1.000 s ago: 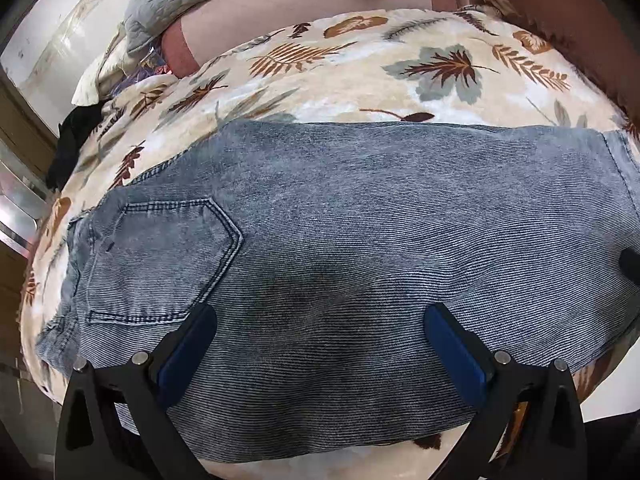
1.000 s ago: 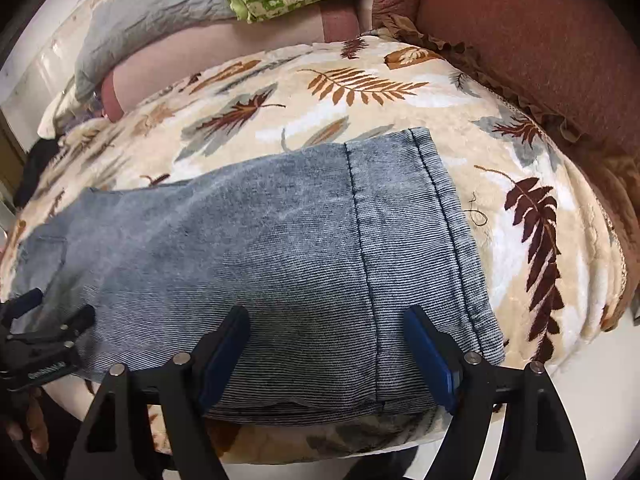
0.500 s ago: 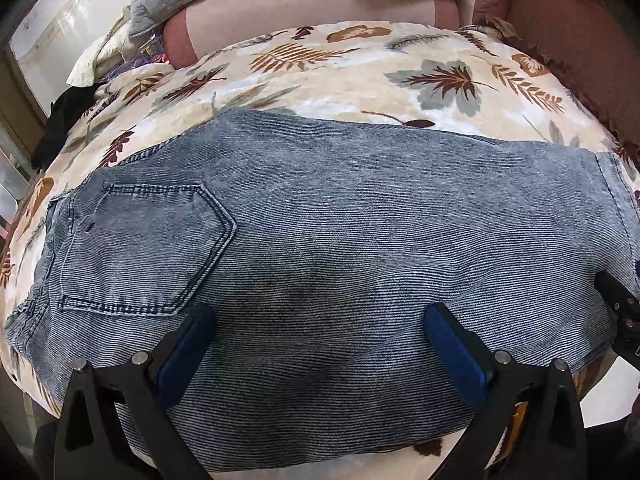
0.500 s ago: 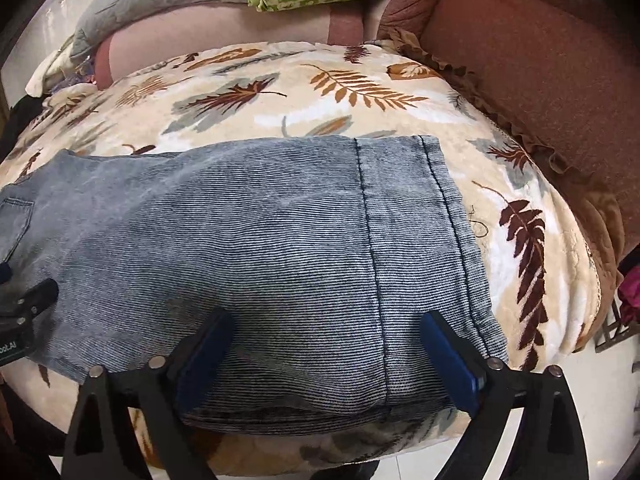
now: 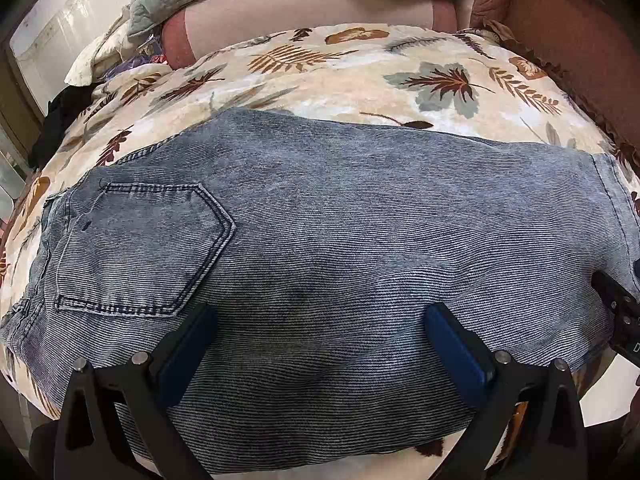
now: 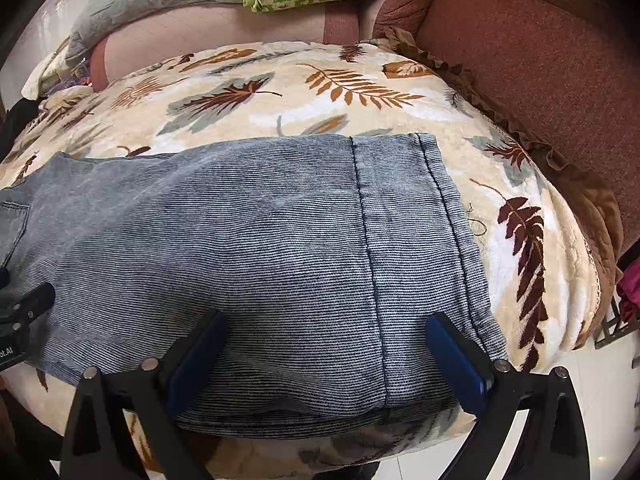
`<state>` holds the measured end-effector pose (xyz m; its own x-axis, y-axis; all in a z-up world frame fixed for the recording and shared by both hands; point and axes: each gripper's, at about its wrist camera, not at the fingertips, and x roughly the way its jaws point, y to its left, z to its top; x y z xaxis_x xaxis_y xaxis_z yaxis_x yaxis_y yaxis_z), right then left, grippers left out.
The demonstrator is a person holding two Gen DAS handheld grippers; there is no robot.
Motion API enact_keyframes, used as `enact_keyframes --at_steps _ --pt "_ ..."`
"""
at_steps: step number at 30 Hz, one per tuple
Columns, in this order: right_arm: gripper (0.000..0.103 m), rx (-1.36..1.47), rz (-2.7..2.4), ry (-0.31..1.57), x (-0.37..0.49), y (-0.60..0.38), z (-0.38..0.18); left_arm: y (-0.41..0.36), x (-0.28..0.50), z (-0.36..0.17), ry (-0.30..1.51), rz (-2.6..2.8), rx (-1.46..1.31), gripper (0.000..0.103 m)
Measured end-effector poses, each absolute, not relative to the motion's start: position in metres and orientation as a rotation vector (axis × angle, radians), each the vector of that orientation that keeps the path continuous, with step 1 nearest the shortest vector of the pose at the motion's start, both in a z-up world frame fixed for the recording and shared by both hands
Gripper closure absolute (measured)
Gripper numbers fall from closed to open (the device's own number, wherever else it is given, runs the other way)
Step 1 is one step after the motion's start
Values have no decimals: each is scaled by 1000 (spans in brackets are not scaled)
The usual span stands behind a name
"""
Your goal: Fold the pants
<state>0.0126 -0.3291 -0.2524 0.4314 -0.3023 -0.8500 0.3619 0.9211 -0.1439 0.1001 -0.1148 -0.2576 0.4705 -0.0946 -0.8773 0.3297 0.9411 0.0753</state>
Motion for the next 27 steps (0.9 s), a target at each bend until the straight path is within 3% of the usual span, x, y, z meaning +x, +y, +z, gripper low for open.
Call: enact_keyframes --at_steps 27 --pt "2 67 -408 1053 12 -329 -253 -114 95 -259 1012 -271 243 0"
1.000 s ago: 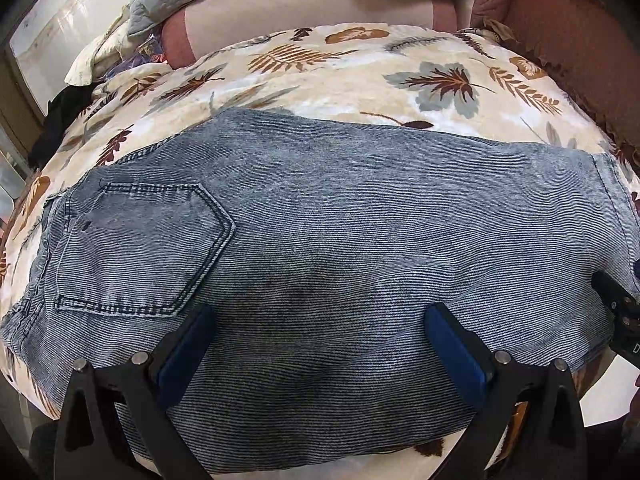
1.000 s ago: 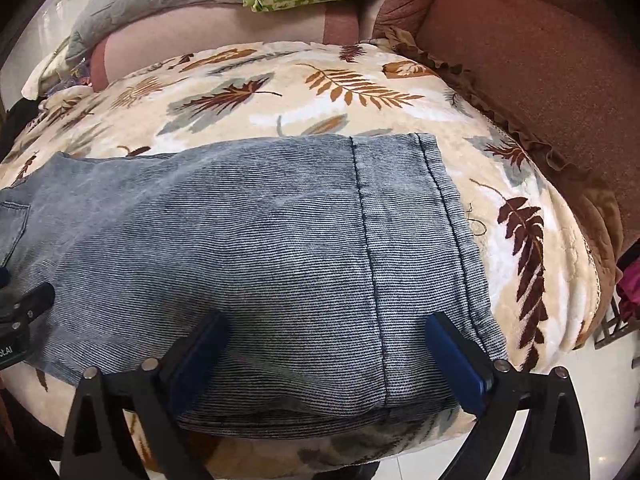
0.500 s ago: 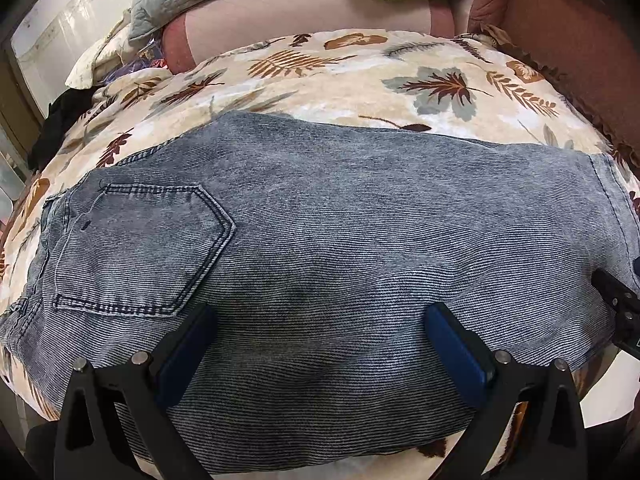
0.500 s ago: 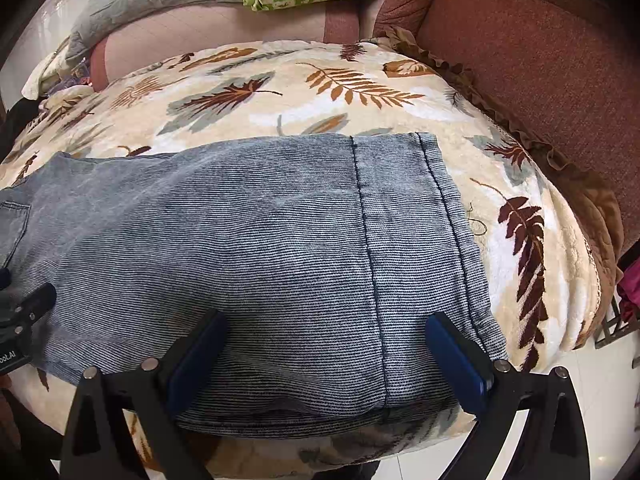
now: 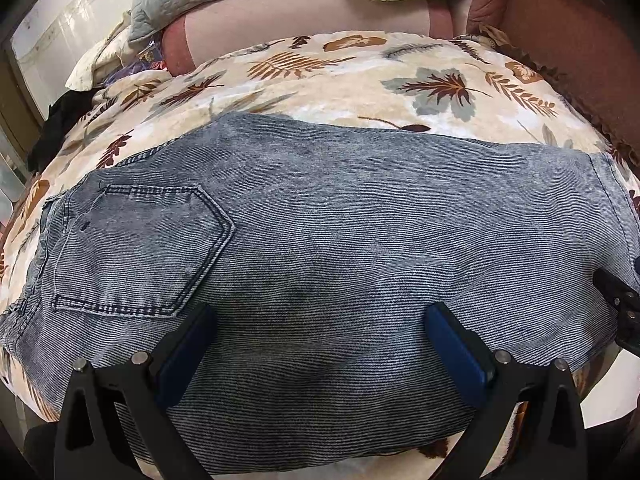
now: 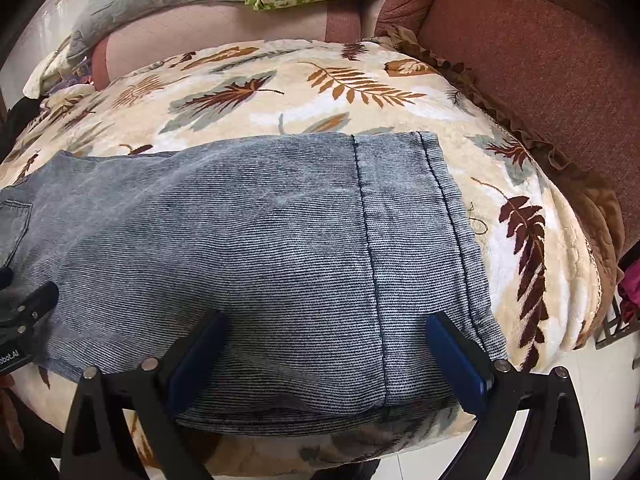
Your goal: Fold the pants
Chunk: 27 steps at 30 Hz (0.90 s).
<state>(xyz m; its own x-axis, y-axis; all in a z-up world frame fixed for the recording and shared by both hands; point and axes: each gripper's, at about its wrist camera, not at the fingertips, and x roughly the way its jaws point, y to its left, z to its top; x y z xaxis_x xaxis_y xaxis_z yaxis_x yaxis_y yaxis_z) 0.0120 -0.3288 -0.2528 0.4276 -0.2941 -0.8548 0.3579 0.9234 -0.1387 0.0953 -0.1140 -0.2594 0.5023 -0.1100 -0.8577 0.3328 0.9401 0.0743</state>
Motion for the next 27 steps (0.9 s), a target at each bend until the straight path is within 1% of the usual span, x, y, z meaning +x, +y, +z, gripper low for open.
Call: enact_keyframes --at_steps 11,18,21,22,25,27 --pt "2 66 -407 1054 12 -328 -253 -114 94 -260 997 -271 240 0" --pt "2 67 -406 1056 13 -329 -252 -115 95 -259 1022 -273 240 0" --pt "2 79 -398 1069 14 -331 -250 -116 107 -253 1115 -274 229 0" --pt "2 78 -395 1072 15 -331 -249 -116 110 -249 1120 -273 219 0" --pt "2 100 -367 1032 15 -333 -235 -113 122 -225 1044 -255 179 0" --pt "2 159 -353 983 17 -342 -220 -114 138 -214 1039 -248 169 0"
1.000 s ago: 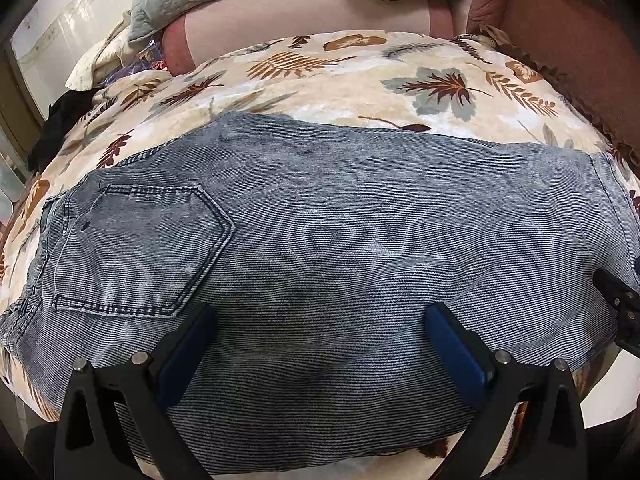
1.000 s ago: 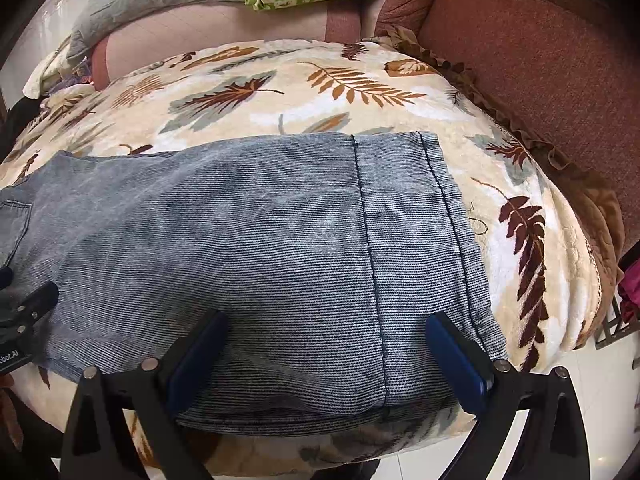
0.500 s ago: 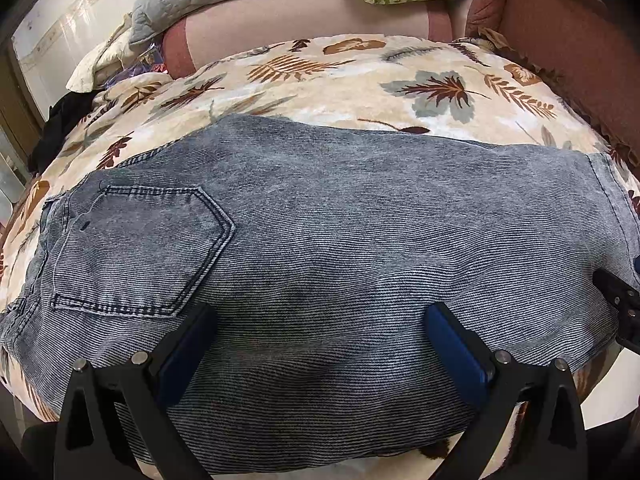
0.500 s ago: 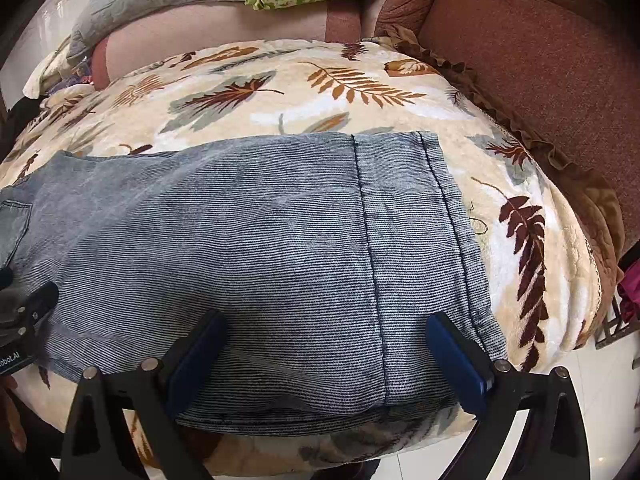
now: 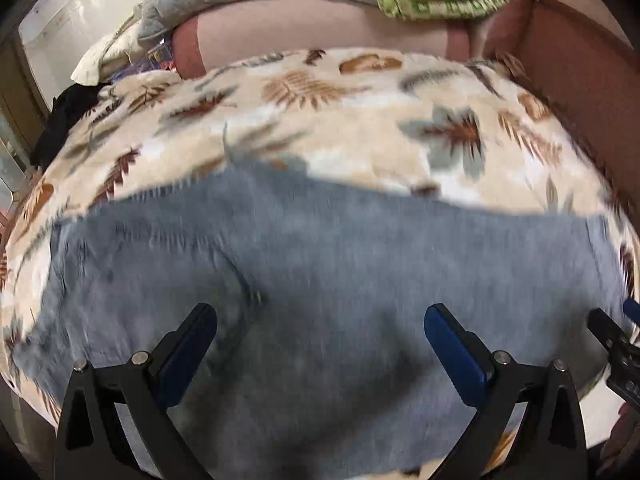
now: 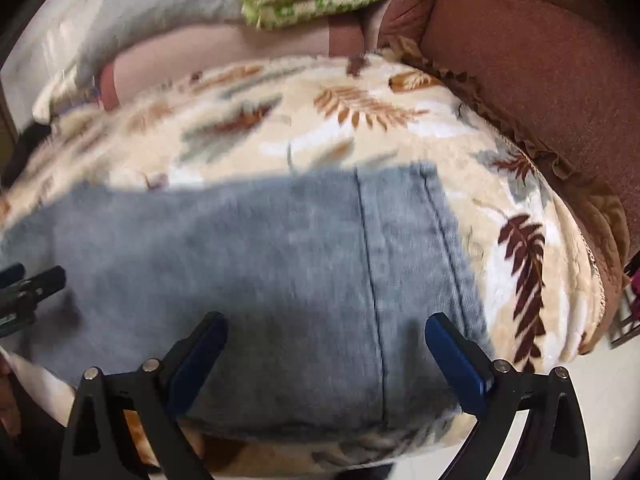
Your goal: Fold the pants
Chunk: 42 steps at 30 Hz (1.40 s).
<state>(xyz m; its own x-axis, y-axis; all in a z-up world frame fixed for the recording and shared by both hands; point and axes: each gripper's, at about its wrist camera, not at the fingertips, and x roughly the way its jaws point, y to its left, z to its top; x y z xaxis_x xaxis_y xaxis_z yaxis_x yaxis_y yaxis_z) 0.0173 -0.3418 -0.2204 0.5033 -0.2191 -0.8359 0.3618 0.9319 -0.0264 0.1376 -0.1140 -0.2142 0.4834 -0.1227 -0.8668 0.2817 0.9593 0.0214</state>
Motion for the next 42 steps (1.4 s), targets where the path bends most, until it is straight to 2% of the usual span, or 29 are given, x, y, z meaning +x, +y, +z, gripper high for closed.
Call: enact_keyframes --at_steps 5,14,24,28,35,42 --pt "2 215 -338 951 39 -363 -201 -129 189 -214 1091 -217 181 0" --pt "3 194 -321 1095 91 -383 -233 -135 241 -261 1267 -117 150 0" --pt "2 47 -351 1133 104 -373 -251 -145 264 -268 1255 -90 171 0" --pt "3 58 -333 1125 102 -375 -246 -146 253 -254 1225 -74 216 0" --pt "3 73 -296 1054 77 -373 -223 -154 191 -196 1041 -169 251 0" --pt "3 114 -242 1036 51 -362 -219 -142 135 -187 979 -200 285 0"
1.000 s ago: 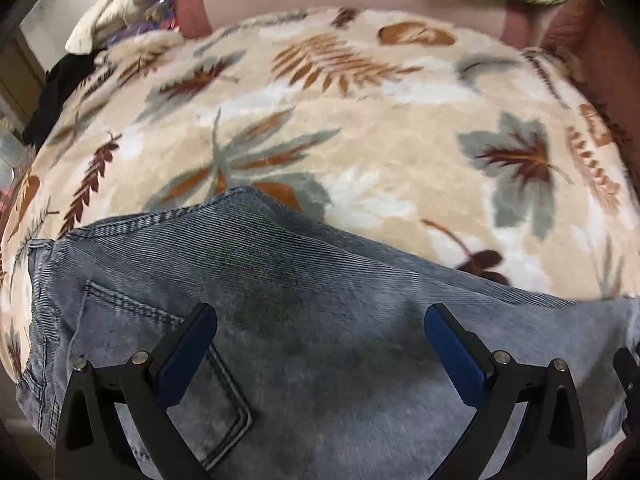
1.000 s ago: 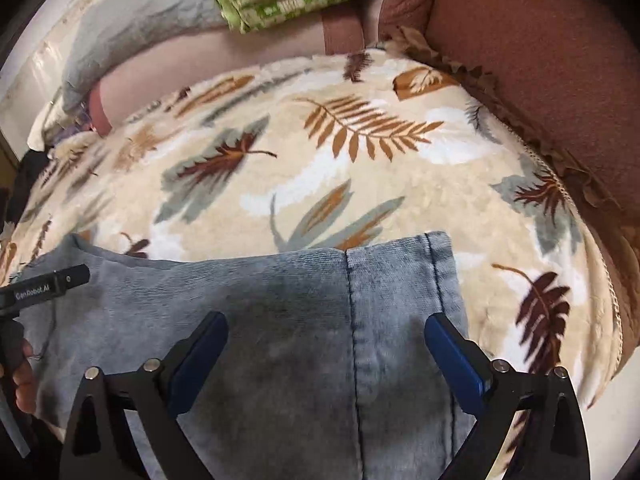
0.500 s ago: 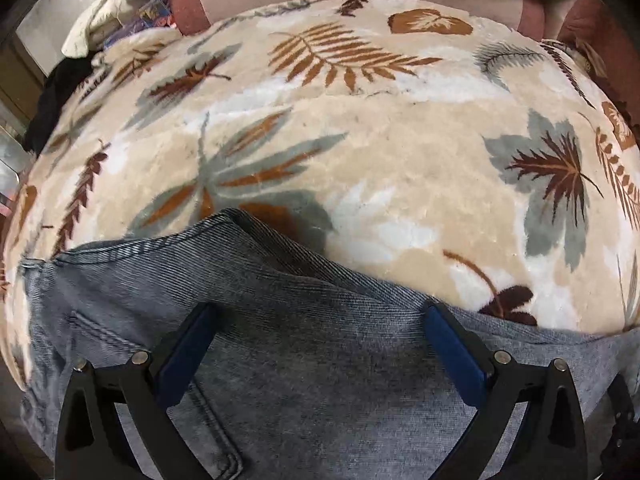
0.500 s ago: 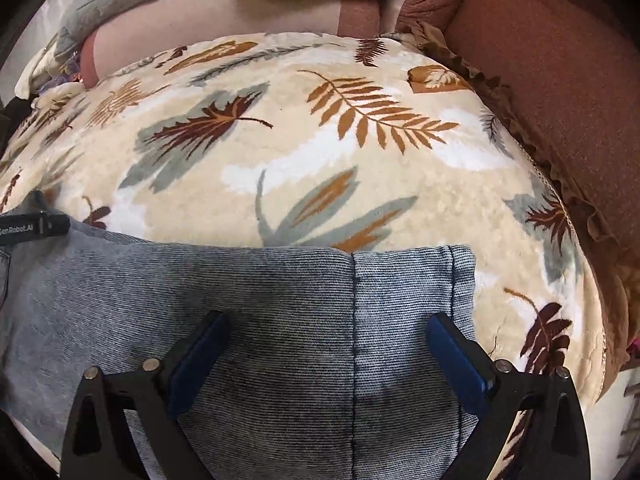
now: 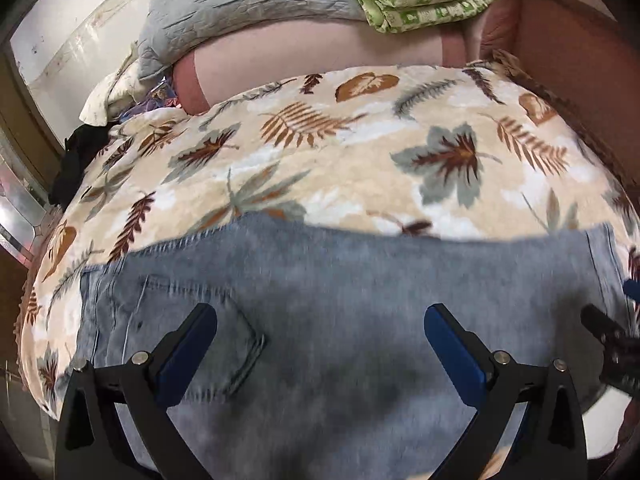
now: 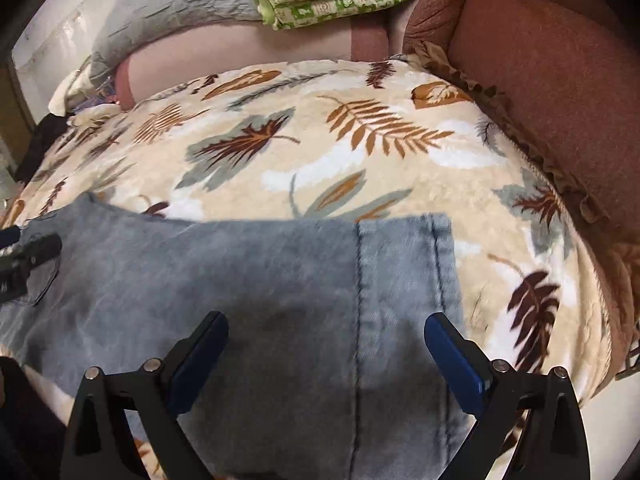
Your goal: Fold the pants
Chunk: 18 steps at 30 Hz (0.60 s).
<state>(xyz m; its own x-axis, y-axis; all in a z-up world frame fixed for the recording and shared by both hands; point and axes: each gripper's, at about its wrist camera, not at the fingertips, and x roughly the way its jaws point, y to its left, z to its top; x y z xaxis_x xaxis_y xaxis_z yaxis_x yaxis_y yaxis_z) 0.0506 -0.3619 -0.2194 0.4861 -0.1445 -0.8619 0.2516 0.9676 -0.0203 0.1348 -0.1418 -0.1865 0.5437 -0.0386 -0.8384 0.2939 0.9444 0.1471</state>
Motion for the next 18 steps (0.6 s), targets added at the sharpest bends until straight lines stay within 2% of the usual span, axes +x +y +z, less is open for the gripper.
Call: enact_keyframes --at_steps 9,12,14,18 --pt "6 39 -238 1113 45 -344 -247 -126 128 -255 1185 -176 246 0" --pt "6 14 -245 1106 45 -341 -249 -128 129 -250 1178 -170 244 0" --pt "11 27 -237 1095 43 -343 -244 -132 126 -241 1148 -171 284 0" --pt "13 77 -223 996 33 -350 -217 -136 114 -216 1063 -195 262 0"
